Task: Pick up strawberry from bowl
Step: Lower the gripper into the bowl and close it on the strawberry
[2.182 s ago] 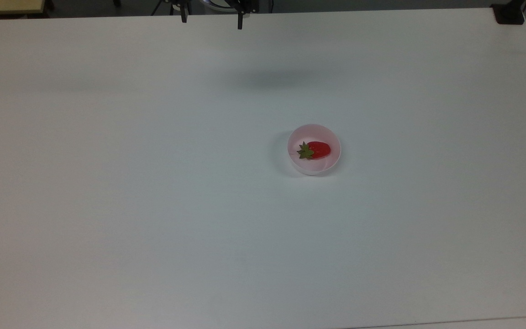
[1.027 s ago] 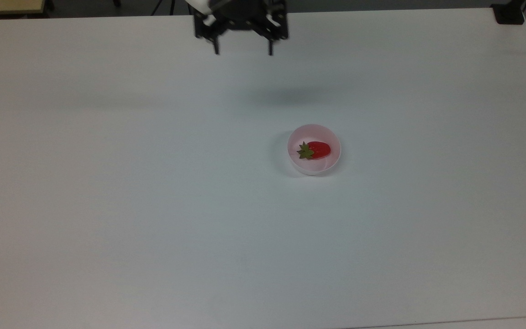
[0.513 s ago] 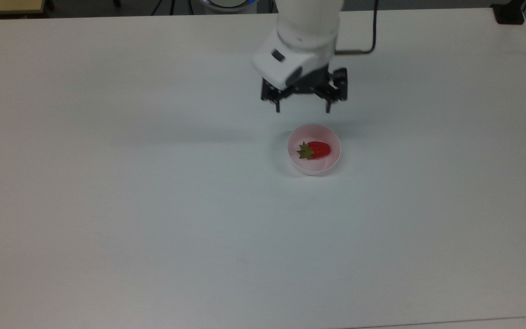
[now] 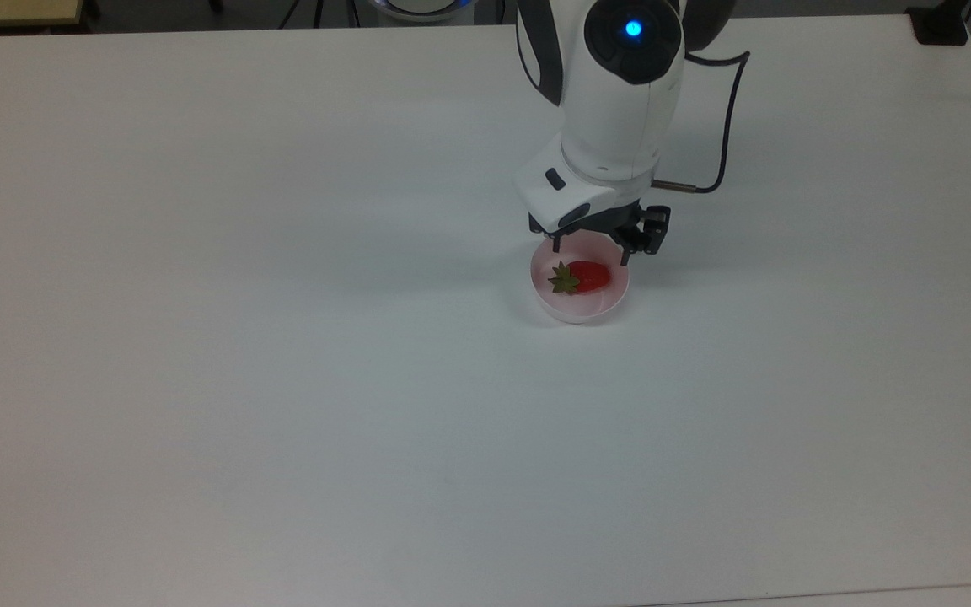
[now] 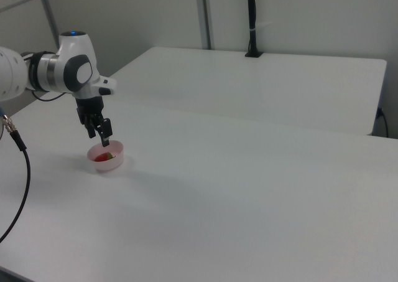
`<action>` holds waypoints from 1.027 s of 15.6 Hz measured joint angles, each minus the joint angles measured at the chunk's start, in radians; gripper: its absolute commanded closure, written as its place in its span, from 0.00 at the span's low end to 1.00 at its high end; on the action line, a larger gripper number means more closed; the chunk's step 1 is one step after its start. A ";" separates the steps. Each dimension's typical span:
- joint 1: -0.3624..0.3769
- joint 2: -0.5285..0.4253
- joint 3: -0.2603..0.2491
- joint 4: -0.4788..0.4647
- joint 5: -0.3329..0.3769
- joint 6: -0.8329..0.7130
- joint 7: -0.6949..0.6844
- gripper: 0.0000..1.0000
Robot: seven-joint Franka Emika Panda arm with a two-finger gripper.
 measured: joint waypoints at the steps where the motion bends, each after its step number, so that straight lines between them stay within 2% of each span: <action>1: 0.001 0.007 0.000 0.000 0.000 0.008 0.013 0.23; 14: 0.002 0.096 0.000 0.001 -0.047 0.026 0.051 0.21; 16: 0.003 0.110 0.000 0.000 -0.077 0.048 0.077 0.51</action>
